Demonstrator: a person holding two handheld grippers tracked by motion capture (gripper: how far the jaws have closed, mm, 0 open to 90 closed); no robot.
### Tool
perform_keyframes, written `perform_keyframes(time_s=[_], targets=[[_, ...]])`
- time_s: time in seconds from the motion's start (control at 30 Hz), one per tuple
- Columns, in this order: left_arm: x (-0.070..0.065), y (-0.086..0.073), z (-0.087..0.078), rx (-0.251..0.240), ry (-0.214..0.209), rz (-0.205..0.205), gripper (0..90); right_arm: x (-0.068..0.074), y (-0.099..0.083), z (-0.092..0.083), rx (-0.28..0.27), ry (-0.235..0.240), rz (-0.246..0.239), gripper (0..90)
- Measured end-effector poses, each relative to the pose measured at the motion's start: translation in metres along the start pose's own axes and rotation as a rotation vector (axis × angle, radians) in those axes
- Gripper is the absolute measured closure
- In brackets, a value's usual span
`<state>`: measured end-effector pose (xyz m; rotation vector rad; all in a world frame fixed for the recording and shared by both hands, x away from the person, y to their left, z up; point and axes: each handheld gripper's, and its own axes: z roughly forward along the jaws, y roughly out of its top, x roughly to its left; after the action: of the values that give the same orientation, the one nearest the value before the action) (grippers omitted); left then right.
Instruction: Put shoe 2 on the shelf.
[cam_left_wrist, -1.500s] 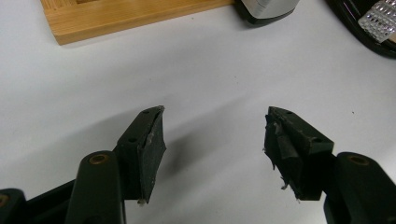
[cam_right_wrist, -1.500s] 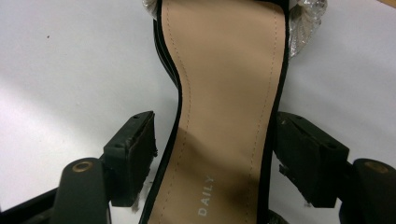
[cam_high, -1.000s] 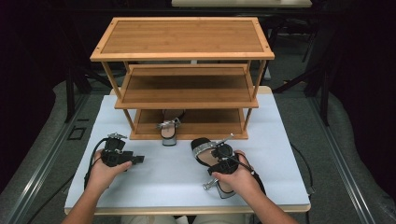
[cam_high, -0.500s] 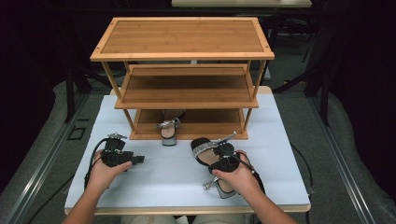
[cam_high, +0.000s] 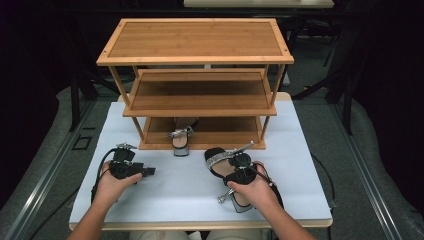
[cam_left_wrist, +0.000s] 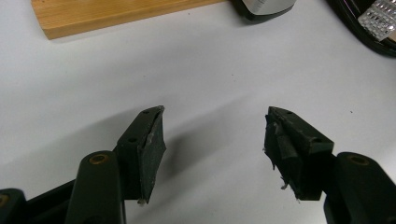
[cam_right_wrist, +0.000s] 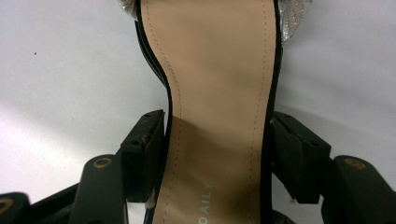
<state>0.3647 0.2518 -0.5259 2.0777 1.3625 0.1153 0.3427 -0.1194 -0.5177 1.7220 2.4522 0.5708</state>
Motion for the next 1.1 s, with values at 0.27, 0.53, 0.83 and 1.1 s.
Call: perform_keyframes(time_s=[0.27,0.53,0.83,1.1], targets=[[0.001,0.000,0.001,0.003,-0.003,-0.003,37.8,-0.004,-0.005,-0.002,-0.032,-0.003,-0.015,41.6],[0.002,0.000,0.001,0.003,-0.005,-0.005,37.8,-0.006,-0.008,-0.003,-0.056,-0.010,-0.023,42.1],[0.002,0.000,0.001,0.004,-0.007,-0.008,37.8,-0.009,-0.012,-0.004,-0.071,0.008,0.000,42.3],[0.002,-0.001,0.002,0.006,-0.008,-0.006,37.7,-0.012,-0.008,-0.012,-0.101,0.021,0.024,42.3]])
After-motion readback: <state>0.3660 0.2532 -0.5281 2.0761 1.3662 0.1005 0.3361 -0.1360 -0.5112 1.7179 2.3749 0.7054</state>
